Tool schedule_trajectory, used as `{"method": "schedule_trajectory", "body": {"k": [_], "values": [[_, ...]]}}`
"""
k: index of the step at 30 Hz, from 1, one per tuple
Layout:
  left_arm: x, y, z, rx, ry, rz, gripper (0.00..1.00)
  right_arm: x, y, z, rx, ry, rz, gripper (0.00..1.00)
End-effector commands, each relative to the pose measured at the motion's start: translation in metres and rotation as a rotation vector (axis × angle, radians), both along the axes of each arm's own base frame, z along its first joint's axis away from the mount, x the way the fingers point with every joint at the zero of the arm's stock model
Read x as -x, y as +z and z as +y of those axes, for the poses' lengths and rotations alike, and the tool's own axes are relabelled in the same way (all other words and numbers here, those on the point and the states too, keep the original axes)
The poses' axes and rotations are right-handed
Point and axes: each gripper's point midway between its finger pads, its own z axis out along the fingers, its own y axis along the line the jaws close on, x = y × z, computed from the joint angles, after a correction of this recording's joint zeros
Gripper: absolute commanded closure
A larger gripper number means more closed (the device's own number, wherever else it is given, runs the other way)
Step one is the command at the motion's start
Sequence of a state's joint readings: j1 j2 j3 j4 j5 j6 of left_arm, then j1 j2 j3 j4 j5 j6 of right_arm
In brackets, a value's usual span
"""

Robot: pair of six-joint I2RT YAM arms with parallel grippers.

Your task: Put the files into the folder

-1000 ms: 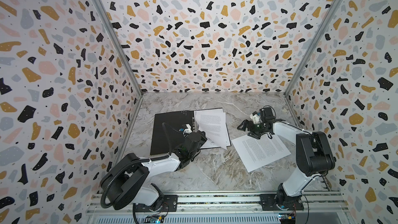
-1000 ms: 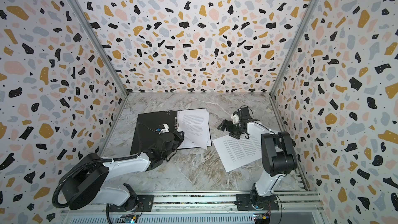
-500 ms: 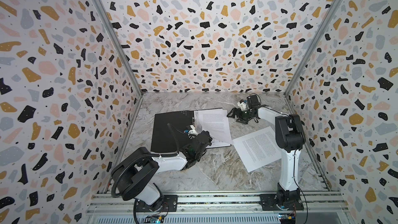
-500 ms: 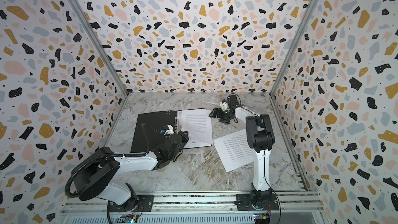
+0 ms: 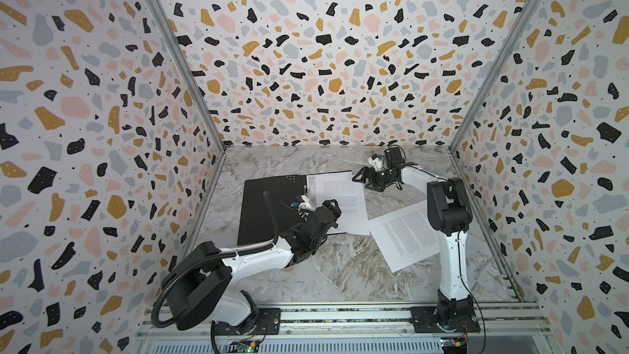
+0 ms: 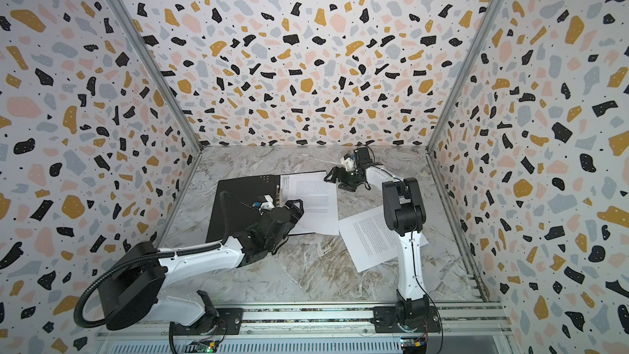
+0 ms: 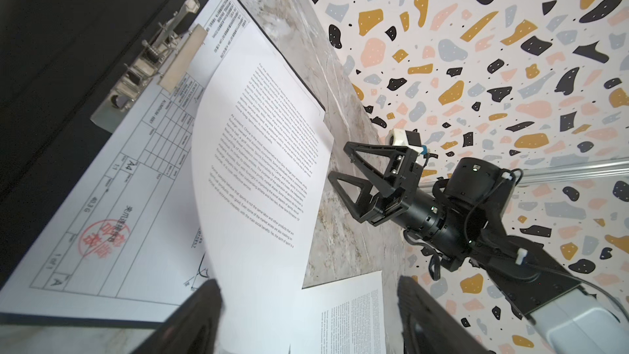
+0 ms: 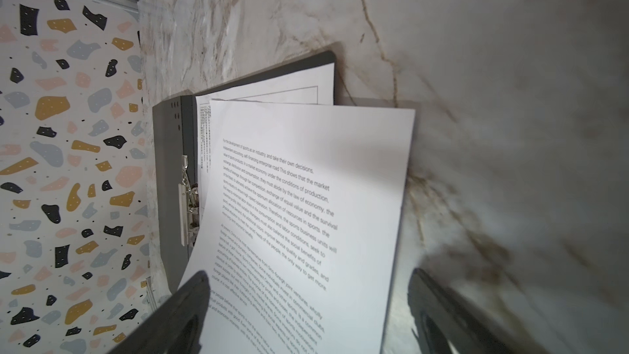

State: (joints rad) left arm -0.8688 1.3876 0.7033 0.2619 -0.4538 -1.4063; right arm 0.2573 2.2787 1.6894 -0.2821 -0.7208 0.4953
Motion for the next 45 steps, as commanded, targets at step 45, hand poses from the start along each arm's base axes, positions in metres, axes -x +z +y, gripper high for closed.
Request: {"method": "schedule_trajectory", "body": {"k": [45], "values": [[-0.027, 0.015, -0.059, -0.266, -0.61, -0.065, 0.12, 0.011, 0.072, -0.053, -0.025, -0.179, -0.085, 0.01]]}}
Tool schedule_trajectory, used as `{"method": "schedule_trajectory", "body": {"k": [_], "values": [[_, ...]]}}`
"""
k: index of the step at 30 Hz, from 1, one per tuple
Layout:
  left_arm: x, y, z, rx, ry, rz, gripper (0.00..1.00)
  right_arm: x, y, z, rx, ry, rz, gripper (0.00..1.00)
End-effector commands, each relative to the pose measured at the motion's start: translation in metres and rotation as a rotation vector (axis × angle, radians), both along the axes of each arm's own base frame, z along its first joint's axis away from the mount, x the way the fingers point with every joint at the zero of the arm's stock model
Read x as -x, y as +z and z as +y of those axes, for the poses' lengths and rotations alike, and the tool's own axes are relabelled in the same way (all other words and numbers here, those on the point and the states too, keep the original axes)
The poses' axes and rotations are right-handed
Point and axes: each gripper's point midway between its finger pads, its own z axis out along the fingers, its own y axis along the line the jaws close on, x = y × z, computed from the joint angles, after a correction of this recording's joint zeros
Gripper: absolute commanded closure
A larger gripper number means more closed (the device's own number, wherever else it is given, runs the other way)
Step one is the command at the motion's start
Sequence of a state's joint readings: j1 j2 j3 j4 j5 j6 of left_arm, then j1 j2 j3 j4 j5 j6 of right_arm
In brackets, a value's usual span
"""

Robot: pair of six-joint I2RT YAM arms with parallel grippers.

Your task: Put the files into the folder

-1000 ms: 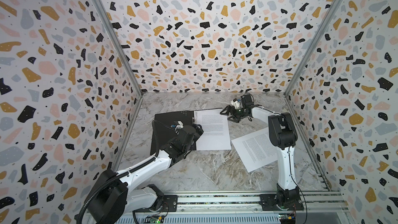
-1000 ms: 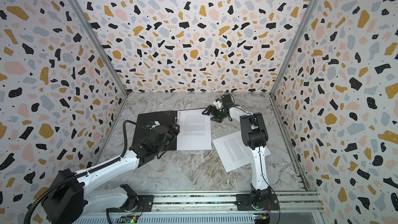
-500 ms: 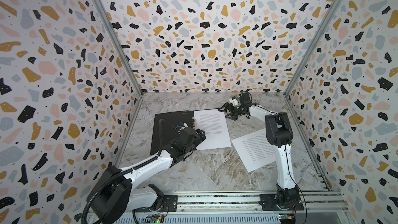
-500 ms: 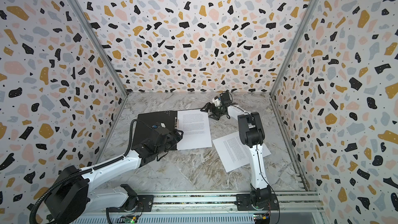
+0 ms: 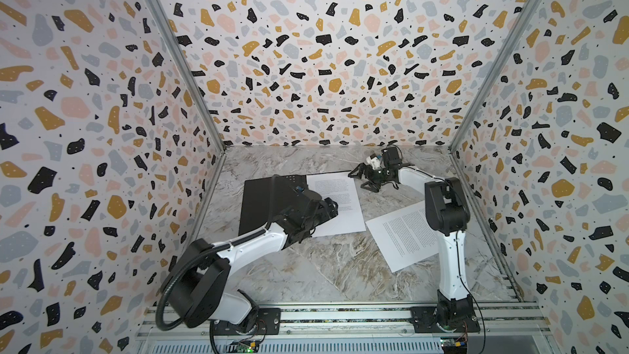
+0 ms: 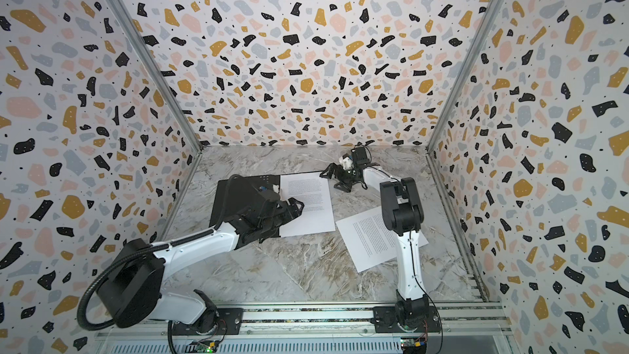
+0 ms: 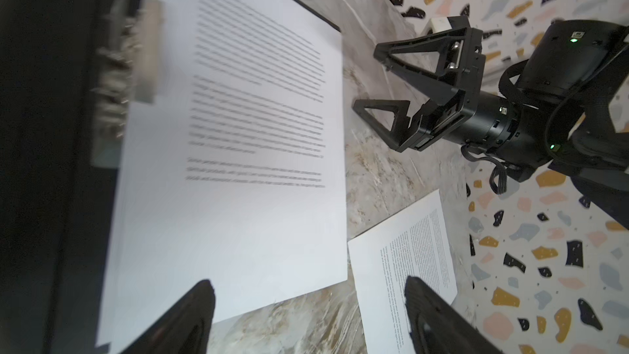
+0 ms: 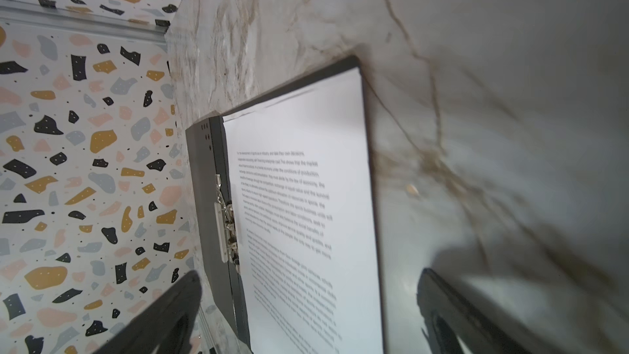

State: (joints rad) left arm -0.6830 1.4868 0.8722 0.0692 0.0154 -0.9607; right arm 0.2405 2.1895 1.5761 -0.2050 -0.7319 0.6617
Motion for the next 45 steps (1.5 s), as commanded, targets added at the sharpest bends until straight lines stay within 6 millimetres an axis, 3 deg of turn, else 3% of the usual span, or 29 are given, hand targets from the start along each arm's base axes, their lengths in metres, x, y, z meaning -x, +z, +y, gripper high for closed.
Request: {"method": "schedule_trajectory", "body": {"k": [1, 3, 8, 11, 14, 17, 21, 26, 34, 39, 45], "values": [[-0.016, 0.028, -0.053, -0.016, -0.218, -0.117, 0.12, 0.017, 0.058, -0.061, 0.09, -0.106, -0.163, 0.01], [-0.027, 0.027, -0.075, -0.032, -0.275, -0.122, 0.11, 0.04, 0.059, -0.096, 0.14, -0.192, -0.179, 0.01], [-0.033, 0.002, -0.136, -0.077, -0.445, -0.089, 0.09, 0.111, 0.031, -0.187, 0.265, -0.424, -0.056, 0.01], [-0.023, -0.015, -0.174, -0.111, -0.544, -0.073, 0.08, 0.154, 0.012, -0.229, 0.297, -0.573, 0.029, 0.01], [-0.012, -0.03, -0.208, -0.131, -0.633, -0.056, 0.07, 0.188, -0.003, -0.249, 0.302, -0.66, 0.096, 0.01], [-0.009, -0.045, -0.226, -0.151, -0.671, -0.035, 0.07, 0.21, -0.008, -0.259, 0.325, -0.71, 0.13, 0.01], [-0.008, -0.06, -0.233, -0.177, -0.686, -0.027, 0.06, 0.227, -0.009, -0.264, 0.33, -0.747, 0.167, 0.01], [-0.004, -0.091, -0.226, -0.288, -0.701, 0.013, 0.07, 0.246, -0.023, -0.263, 0.365, -0.739, 0.243, 0.01], [0.001, -0.108, -0.213, -0.354, -0.689, 0.019, 0.07, 0.263, -0.048, -0.251, 0.337, -0.713, 0.308, 0.01], [0.008, -0.113, -0.215, -0.356, -0.711, 0.037, 0.08, 0.251, -0.057, -0.232, 0.211, -0.666, 0.287, 0.01], [0.038, -0.123, -0.22, -0.29, -0.783, 0.111, 0.09, 0.229, -0.055, -0.219, 0.154, -0.605, 0.242, 0.01]]}}
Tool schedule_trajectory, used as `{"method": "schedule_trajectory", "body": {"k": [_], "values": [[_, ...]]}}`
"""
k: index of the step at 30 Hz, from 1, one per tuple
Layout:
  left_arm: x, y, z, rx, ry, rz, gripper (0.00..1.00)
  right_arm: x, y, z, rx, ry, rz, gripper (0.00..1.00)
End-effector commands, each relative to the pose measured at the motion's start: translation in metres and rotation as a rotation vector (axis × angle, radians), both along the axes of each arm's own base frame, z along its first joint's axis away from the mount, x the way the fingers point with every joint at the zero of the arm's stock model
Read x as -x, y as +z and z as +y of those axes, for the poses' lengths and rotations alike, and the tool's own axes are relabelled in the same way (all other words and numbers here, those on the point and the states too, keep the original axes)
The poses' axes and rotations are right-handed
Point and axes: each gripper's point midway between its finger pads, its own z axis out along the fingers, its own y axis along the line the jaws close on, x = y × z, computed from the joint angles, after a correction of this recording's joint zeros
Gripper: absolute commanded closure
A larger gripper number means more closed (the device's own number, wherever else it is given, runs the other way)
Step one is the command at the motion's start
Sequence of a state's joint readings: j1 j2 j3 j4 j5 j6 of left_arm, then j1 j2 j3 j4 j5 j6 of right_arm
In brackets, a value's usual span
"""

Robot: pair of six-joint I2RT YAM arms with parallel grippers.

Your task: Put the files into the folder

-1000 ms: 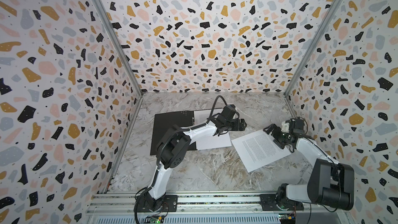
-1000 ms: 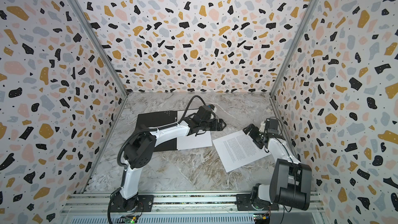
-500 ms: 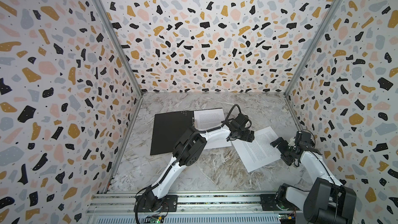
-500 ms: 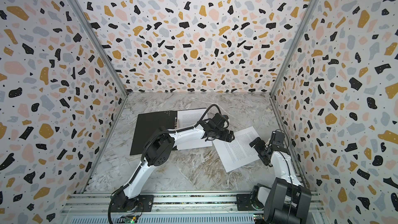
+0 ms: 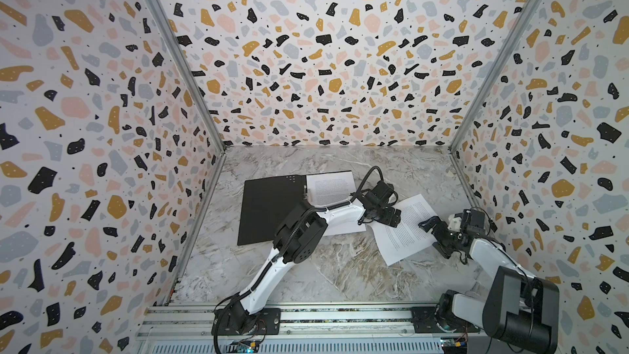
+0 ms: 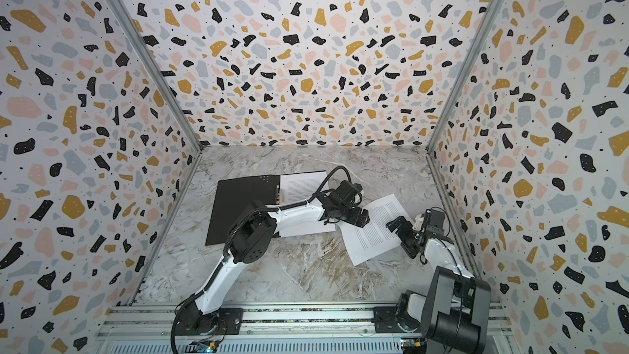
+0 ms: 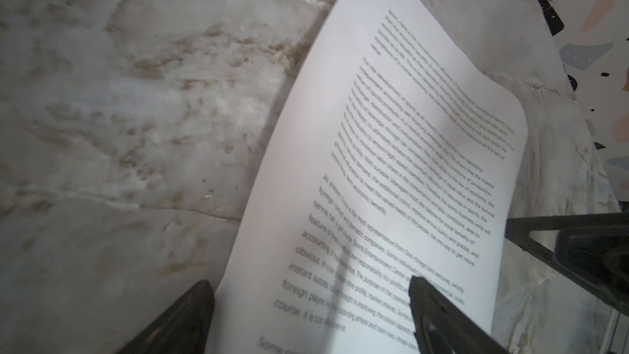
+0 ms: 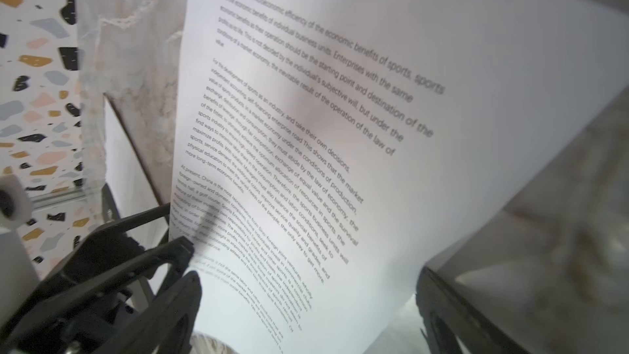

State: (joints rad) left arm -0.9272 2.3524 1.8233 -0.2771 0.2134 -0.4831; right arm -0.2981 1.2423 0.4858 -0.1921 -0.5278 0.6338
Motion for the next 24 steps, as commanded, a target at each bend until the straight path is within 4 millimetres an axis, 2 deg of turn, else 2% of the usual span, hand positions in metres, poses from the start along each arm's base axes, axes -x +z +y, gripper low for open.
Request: {"method": "schedule_trajectory", "body": {"k": [1, 7, 15, 18, 24], "values": [[0.039, -0.024, 0.006, -0.018, -0.05, 0.141, 0.09, 0.017, -0.024, 0.015, -0.072, 0.019, 0.096, 0.01], [0.052, -0.016, 0.001, 0.09, -0.032, 0.213, 0.1, 0.004, -0.021, 0.02, -0.107, 0.051, 0.05, 0.01], [0.049, 0.045, -0.02, 0.377, 0.032, 0.283, 0.1, -0.001, -0.033, 0.017, -0.102, 0.071, 0.067, 0.01], [0.044, 0.071, -0.023, 0.509, 0.065, 0.306, 0.1, -0.005, -0.032, 0.019, -0.12, 0.081, 0.049, 0.01], [0.039, 0.102, -0.023, 0.667, 0.095, 0.341, 0.11, -0.014, -0.024, 0.022, -0.151, 0.106, 0.016, 0.01]]}}
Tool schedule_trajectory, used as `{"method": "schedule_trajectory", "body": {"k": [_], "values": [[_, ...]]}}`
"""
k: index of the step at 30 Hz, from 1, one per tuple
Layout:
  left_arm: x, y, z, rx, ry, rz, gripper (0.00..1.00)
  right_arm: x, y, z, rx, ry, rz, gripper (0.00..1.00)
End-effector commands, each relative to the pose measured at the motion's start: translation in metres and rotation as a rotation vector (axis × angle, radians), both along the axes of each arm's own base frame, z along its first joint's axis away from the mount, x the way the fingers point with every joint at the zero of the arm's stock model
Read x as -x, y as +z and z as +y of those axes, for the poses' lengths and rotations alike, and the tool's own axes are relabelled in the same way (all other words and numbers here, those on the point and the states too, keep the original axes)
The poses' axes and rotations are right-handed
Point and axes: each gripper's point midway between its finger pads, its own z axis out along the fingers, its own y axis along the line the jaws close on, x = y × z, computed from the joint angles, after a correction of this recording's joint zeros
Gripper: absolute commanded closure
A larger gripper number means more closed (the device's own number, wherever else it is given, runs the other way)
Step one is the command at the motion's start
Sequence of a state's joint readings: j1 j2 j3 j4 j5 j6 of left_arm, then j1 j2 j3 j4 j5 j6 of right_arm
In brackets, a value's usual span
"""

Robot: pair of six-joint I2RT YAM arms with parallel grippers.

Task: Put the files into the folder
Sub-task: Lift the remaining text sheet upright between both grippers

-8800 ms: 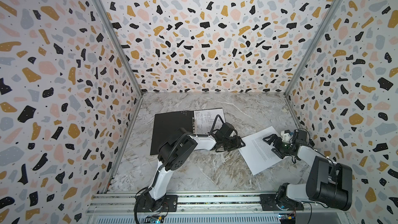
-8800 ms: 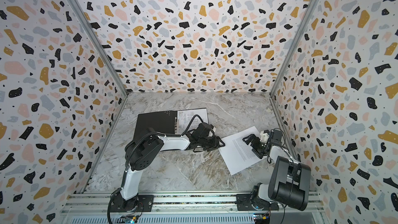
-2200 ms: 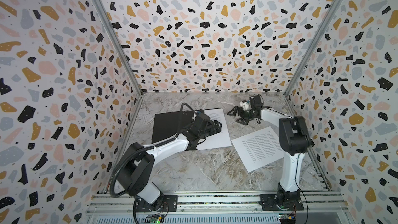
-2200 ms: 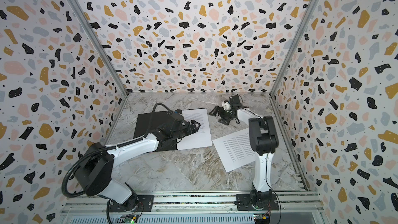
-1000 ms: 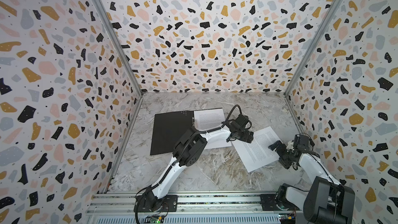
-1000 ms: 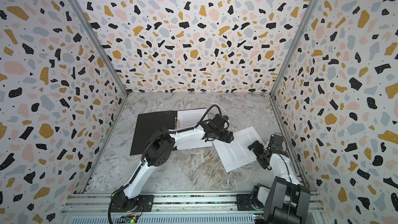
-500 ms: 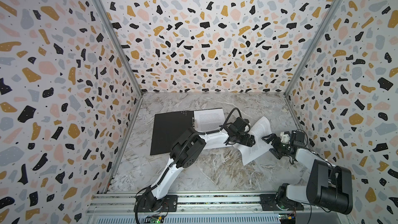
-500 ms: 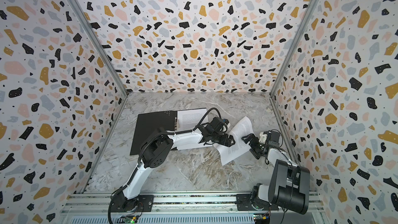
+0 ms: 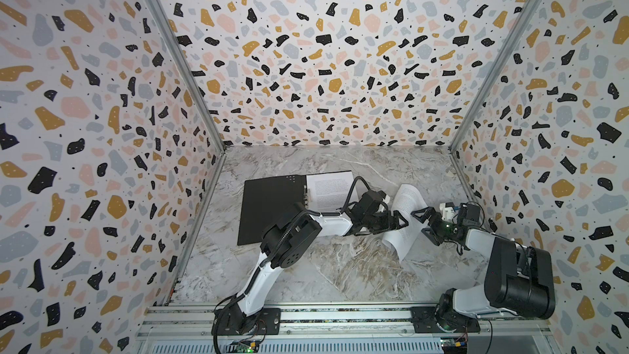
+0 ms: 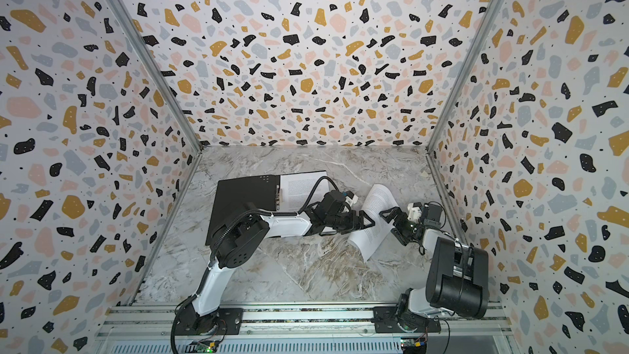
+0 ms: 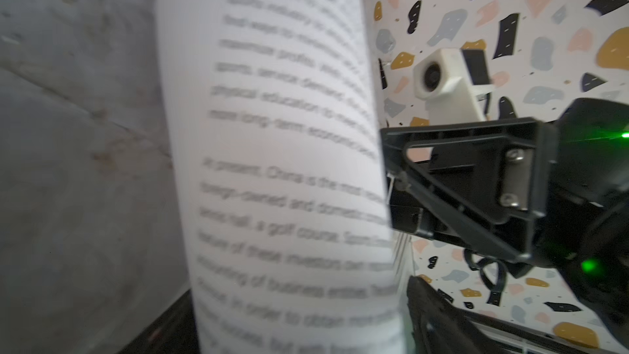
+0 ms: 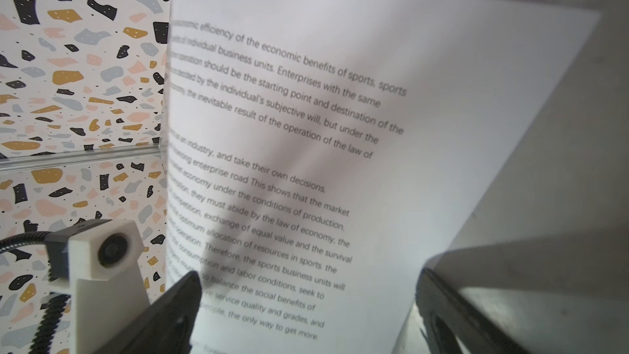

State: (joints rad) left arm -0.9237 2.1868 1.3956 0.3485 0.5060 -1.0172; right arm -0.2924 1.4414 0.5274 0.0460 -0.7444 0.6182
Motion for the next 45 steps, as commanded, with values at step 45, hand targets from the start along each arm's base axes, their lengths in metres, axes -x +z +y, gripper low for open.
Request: {"method": "schedule_trajectory", "body": {"k": [45], "values": [[-0.024, 0.062, 0.01, 0.175, 0.08, -0.008, 0.29, 0.046, -0.06, -0.006, 0.034, 0.017, 0.231, 0.01]]}}
